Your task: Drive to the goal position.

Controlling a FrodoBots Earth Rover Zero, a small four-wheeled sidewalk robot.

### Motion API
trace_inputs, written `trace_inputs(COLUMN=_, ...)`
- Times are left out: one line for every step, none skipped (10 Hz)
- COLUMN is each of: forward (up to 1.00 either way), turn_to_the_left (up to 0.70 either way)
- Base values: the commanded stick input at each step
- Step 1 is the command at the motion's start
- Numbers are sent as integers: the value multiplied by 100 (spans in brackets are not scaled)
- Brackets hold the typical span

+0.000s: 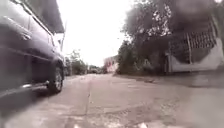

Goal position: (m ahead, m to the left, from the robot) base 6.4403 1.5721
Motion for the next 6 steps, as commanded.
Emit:
trace_inputs(forward=100, turn_to_the_left=21)
trace_inputs(forward=100, turn_to_the_left=27)
trace_inputs(forward=100, turn_to_the_left=27)
trace_inputs(forward=100, turn_to_the_left=27)
trace_inputs(forward=100, turn_to_the_left=26)
trace_inputs(forward=100, turn_to_the_left=0)
